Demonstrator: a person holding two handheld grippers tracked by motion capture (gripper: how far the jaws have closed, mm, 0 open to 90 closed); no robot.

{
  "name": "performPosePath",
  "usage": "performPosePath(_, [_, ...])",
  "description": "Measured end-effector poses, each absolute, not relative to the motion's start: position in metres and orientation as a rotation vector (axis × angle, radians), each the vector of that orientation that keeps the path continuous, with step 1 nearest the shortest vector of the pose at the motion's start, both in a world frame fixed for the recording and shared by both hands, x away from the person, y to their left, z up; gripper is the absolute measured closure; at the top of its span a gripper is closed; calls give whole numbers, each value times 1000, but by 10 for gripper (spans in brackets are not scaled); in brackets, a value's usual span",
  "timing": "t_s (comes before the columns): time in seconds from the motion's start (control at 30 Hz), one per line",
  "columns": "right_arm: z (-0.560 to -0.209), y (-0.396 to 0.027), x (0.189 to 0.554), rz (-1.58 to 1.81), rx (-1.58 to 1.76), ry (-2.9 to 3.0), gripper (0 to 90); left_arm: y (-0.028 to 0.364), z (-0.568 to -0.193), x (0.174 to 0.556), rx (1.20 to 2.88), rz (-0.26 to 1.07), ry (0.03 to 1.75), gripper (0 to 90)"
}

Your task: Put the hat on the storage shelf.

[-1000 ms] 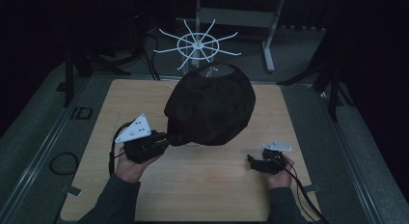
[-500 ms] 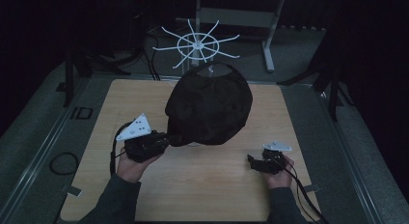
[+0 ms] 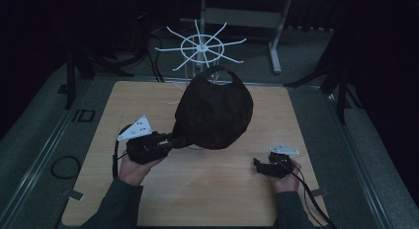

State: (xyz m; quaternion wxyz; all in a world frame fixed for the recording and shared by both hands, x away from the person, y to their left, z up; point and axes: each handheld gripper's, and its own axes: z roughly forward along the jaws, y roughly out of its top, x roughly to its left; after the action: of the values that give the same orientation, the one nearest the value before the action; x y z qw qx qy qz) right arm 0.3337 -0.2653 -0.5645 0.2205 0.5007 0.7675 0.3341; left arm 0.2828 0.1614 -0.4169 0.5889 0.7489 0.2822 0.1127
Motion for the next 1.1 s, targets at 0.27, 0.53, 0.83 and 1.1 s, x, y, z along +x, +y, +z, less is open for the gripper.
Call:
performPosePath(0.27, [-564, -265, 334, 923, 1383, 2123, 211, 158, -415, 280, 1752, 304, 660, 546])
performPosePath(0.53, [-564, -265, 334, 925, 1385, 2122, 212, 157, -413, 280, 1738, 323, 683, 426])
performPosePath(0.83, [-564, -265, 334, 923, 1383, 2123, 211, 160, -413, 281, 1717, 324, 725, 323])
performPosePath(1.1, [-564, -265, 334, 923, 1383, 2124, 211, 161, -414, 281, 1714, 332, 750, 275])
